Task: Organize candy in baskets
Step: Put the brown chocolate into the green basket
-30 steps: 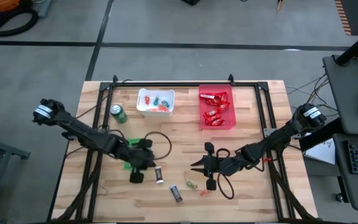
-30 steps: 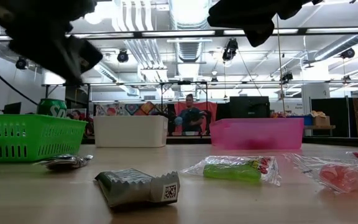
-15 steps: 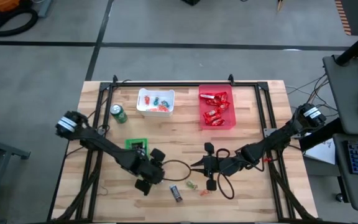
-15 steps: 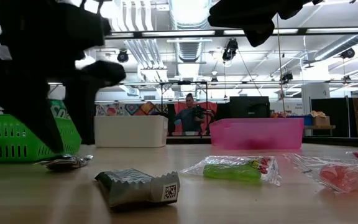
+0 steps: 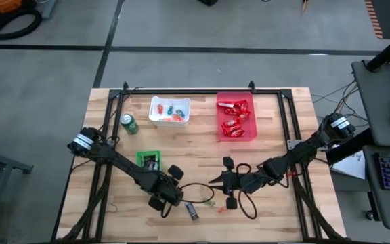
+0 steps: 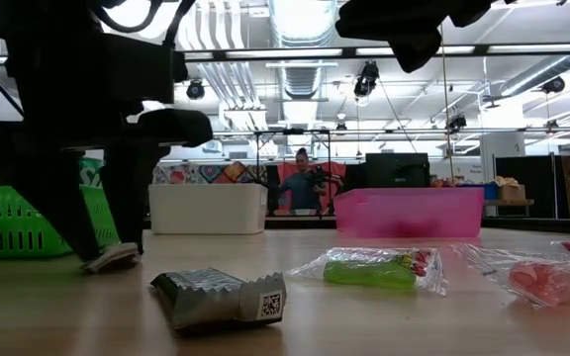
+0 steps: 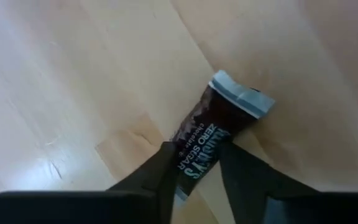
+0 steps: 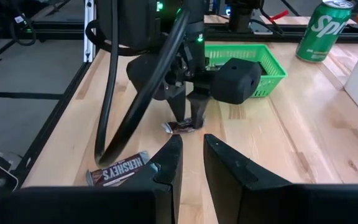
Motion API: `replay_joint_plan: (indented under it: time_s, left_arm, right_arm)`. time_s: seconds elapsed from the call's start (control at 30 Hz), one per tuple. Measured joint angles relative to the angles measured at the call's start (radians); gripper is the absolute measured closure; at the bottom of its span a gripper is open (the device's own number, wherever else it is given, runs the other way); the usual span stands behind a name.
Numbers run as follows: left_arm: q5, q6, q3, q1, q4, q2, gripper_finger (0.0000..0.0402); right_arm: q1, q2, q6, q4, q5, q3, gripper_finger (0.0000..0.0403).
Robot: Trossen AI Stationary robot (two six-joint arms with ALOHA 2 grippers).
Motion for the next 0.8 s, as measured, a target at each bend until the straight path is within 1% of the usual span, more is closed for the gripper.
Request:
replay_joint_plan:
  time_s: [0.2,0.27,0.57,0.8]
  left_arm:
    - [-0.015,0.0,0.005,0.001,0.012,0.001,0.0378]
    - [-0.014,-0.001,0.005,0.002,0.019,0.0,0.0394]
    - [-0.015,-0.004,0.033,0.004,0.042,-0.011,0.0401]
    - [-0.024,-0.003,0.044,0.006,0.044,-0.079,0.04]
  right_arm:
    - [0.005,0.0,0.0,-0.001,0.0,0.0,0.0344]
    - [0.009,0.0,0.0,0.0,0.0,-0.001,0.0344]
    - [0.028,0.0,0.001,0.001,0.0,-0.002,0.0344]
    - [0.04,0.0,0.001,0.002,-0.001,-0.002,0.0344]
